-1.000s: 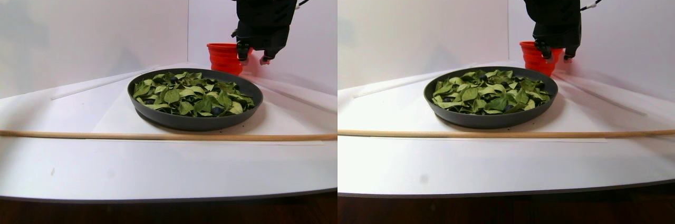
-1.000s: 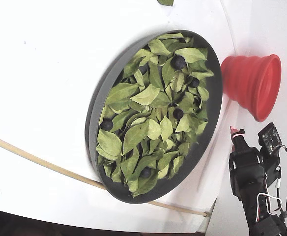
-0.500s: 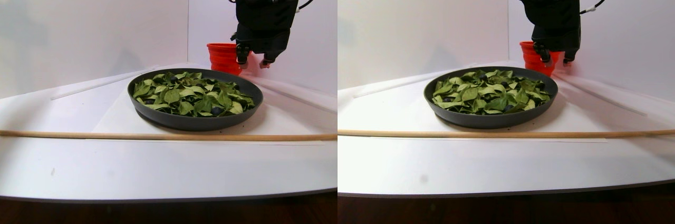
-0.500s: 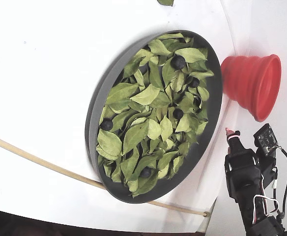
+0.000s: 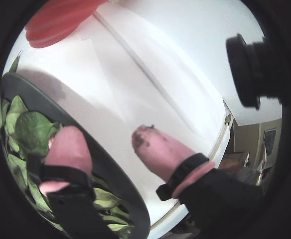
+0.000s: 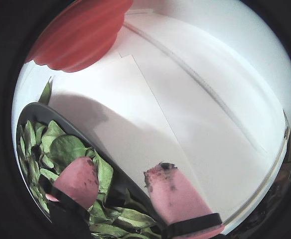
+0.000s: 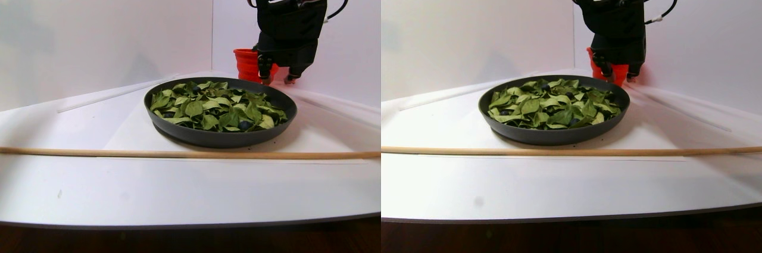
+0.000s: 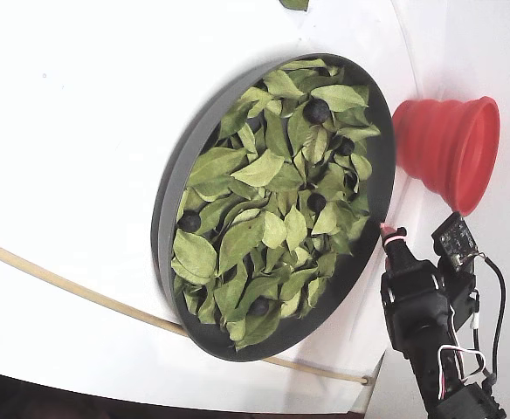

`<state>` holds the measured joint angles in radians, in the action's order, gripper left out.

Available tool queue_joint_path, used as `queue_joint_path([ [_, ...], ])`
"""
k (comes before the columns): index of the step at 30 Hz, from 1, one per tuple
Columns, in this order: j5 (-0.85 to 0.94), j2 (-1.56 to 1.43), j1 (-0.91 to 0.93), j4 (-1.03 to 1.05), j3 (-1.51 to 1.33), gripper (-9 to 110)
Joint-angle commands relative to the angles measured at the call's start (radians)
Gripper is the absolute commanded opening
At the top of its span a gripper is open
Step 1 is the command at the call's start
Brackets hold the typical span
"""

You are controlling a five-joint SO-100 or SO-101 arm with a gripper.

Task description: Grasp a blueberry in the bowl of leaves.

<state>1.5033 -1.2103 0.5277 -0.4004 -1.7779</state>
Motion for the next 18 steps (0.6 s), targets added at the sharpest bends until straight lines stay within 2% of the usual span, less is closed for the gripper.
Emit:
queue_joint_path([
  [1, 0.006, -0.183, 0.0, -0.017, -0.002, 19],
  [18, 0.011, -0.304, -0.044, 0.063, -0.086, 19],
])
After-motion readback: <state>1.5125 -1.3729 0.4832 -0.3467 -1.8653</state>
